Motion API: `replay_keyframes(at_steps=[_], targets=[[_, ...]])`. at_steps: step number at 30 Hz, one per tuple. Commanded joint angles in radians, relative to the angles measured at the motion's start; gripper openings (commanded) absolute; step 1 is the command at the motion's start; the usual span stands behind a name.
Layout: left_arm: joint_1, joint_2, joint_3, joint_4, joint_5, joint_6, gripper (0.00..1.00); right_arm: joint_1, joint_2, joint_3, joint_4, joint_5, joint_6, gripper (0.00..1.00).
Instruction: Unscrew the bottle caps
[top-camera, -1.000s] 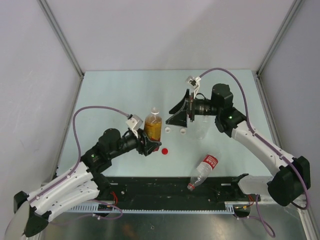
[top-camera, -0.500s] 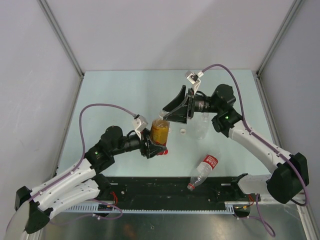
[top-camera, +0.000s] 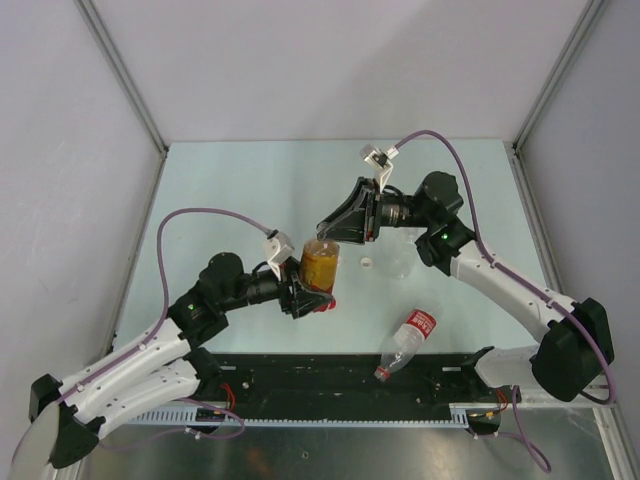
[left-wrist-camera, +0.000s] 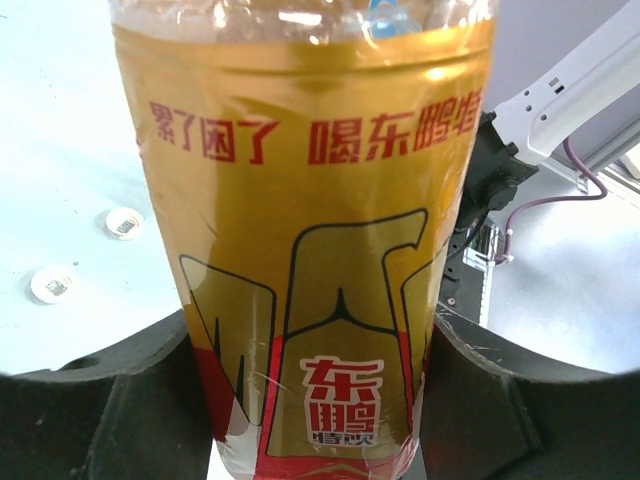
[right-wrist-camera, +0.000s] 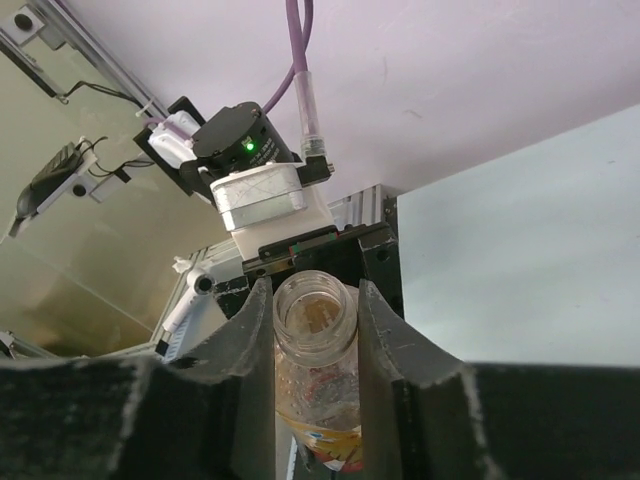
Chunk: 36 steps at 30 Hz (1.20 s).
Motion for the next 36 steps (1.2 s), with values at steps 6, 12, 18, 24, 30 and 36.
replay_keyframes(at_steps=[6, 12, 18, 24, 30, 36], targets=[[0.0, -0.02, 0.04, 0.046, -0.016, 0.027, 0.28, 0.017, -0.025, 0.015, 0.005, 0.005, -0.024, 0.0], [-0.001, -0.016, 0.042, 0.044, -0.04, 0.027, 0.71, 0.018, -0.075, 0.015, -0.106, 0.093, -0.129, 0.0], [0.0, -0.035, 0.05, 0.037, -0.107, 0.022, 0.99, 0.021, -0.131, 0.015, -0.289, 0.268, -0.311, 0.0], [-0.001, -0.105, 0.082, -0.013, -0.282, 0.013, 0.99, 0.032, -0.123, 0.015, -0.389, 0.404, -0.456, 0.0], [0.0, -0.255, 0.057, -0.092, -0.673, -0.033, 0.99, 0.088, -0.017, 0.015, -0.391, 0.488, -0.552, 0.0], [-0.001, -0.392, 0.032, -0.155, -0.786, -0.03, 0.99, 0.177, 0.076, 0.015, -0.309, 0.636, -0.566, 0.0]])
